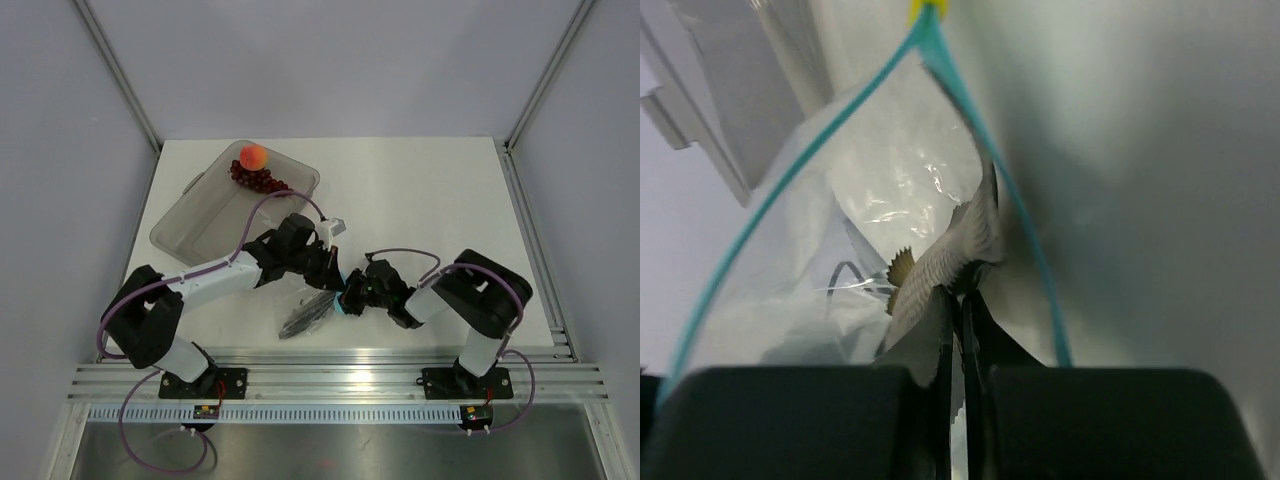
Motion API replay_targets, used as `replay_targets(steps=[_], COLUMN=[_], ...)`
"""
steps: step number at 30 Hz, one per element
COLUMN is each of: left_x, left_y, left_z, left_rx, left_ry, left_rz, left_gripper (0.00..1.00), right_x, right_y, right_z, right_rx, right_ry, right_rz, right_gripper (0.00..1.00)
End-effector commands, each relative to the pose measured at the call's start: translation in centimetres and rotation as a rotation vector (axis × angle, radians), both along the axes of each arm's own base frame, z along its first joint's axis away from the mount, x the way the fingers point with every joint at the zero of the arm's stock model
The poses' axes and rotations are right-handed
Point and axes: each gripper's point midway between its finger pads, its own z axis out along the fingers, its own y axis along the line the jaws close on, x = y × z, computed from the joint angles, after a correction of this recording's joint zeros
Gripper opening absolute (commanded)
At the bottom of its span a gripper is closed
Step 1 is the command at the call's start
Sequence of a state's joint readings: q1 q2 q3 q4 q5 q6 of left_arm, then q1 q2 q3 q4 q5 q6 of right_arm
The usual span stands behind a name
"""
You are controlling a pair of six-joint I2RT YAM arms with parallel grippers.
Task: Place the food in the zip-top bag and seal the zipper
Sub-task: Adjust the zipper food storage bag at the center of the board.
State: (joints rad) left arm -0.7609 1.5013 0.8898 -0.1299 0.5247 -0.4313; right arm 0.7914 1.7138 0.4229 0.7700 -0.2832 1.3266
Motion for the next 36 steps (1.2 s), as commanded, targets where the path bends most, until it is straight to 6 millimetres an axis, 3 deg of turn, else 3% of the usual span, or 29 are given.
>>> replay_targets(steps=[1, 5, 12, 13, 14, 19, 26, 36], left_x=[0.3, 0.1, -0.1, -0.2, -0.1, 0.1, 0.6, 1.3], left_y=[-1.9, -1.6, -1.4, -1.3, -1.3, -1.1, -1.2, -2.1], left_z=[2.6, 2.3, 2.4, 2.6, 2.5, 2.4, 4.1, 8.4], left_rx=[-0.113, -0.111, -0.105, -0.104, -0.101, -0.082, -0.104, -0.199], left_ry=[-0.062, -0.057, -0.063, -0.065, -0.066, -0.071, -0.105, -0.147], left_rz=[-0.051, -0.052, -0.054, -0.058, -0.057, -0.049, -0.023, 0.006], left_gripper=[0.0, 0.0, 0.0, 0.0, 0.0, 0.0, 0.0, 0.0], right_x=[-0.6, -0.4, 0.1, 0.2, 0.2, 0.9, 0.9, -0.5], right_y=[2.9, 3.5, 3.4, 3.3, 3.1, 1.9, -3.6, -8.2], right_z=[2.3, 1.2, 2.4, 2.5, 2.8, 4.3, 6.5, 12.4], right_rx=[0.177, 0.173, 0.121, 0.107, 0.077, -0.041, -0.314, -0.43], right_ry=[0.01, 0.023, -0.041, -0.05, -0.064, -0.127, -0.171, -0.242], right_rz=[0.095, 0.101, 0.104, 0.104, 0.114, 0.098, -0.002, -0.042], right_gripper=[0.0, 0.0, 0.0, 0.03, 0.12, 0.29, 0.4, 0.49])
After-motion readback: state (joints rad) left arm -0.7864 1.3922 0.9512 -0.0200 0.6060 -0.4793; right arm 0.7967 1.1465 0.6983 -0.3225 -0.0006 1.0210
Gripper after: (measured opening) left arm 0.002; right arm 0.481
